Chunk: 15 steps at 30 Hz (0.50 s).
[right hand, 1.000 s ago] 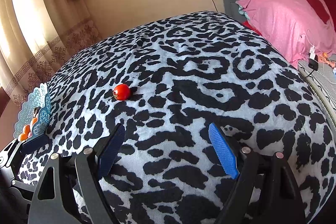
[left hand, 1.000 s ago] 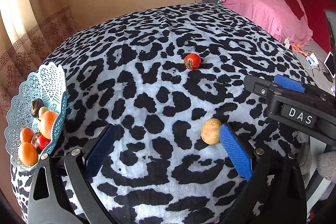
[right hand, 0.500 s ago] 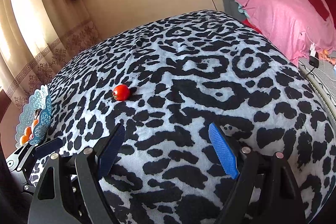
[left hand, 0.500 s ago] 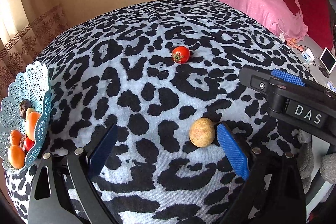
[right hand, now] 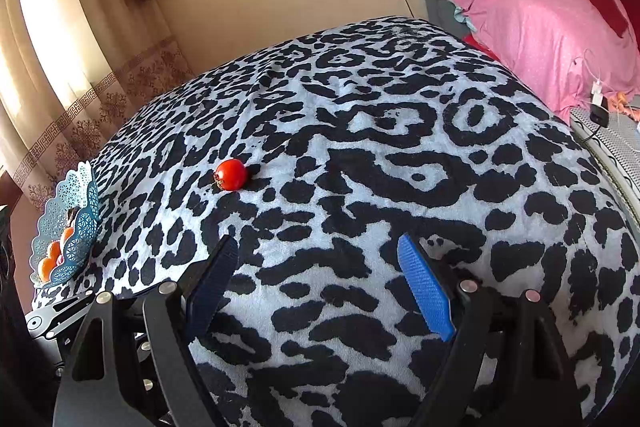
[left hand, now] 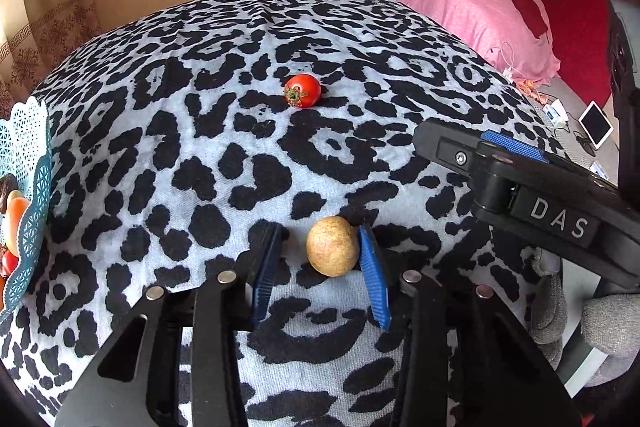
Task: Organize fruits
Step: 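Move left tool to the small pale potato on the cover and close on it, then move right tool to the red cherry tomato and grasp it while left tool holds the potato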
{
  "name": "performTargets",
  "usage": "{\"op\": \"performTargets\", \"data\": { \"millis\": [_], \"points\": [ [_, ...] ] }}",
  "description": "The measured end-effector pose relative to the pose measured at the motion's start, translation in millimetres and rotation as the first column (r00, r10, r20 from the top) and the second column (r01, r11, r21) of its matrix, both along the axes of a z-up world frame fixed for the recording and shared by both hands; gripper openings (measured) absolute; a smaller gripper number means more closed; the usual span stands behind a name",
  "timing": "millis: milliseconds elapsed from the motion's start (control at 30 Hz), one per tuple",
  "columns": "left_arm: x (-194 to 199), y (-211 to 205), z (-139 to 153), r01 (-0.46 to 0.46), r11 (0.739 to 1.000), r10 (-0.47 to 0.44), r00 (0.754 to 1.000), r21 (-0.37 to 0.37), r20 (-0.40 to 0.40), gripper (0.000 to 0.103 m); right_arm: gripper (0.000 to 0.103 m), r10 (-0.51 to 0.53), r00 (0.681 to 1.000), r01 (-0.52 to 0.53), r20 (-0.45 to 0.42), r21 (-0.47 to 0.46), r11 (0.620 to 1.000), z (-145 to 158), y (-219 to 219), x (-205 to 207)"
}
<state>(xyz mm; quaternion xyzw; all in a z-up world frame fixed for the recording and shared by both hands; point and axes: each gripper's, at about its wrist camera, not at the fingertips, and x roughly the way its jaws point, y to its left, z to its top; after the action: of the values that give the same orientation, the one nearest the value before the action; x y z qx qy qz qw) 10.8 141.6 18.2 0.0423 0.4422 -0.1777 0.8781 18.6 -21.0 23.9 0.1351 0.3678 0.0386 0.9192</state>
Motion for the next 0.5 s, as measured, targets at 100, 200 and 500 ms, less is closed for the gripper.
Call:
{"op": "performTargets", "data": {
  "millis": [100,200,500],
  "points": [
    [-0.7,-0.1,-0.5,0.006,1.0,-0.007,1.0,-0.017,-0.007,0.029,0.081,0.0,1.0,0.0,0.0,0.001,1.0,-0.3,0.3,-0.1],
    [-3.8,-1.2,1.1,0.008,1.0,-0.008,1.0,-0.019,-0.003,0.026,0.081,0.0,1.0,0.0,-0.001,0.002,1.0,-1.0,0.4,0.4],
    [-12.9,3.9,10.0,-0.02,1.0,0.02,0.999,-0.001,0.048,0.026,0.081,0.0,1.0,0.0,-0.001,0.003,1.0,-1.2,0.1,0.0]
  ]
}}
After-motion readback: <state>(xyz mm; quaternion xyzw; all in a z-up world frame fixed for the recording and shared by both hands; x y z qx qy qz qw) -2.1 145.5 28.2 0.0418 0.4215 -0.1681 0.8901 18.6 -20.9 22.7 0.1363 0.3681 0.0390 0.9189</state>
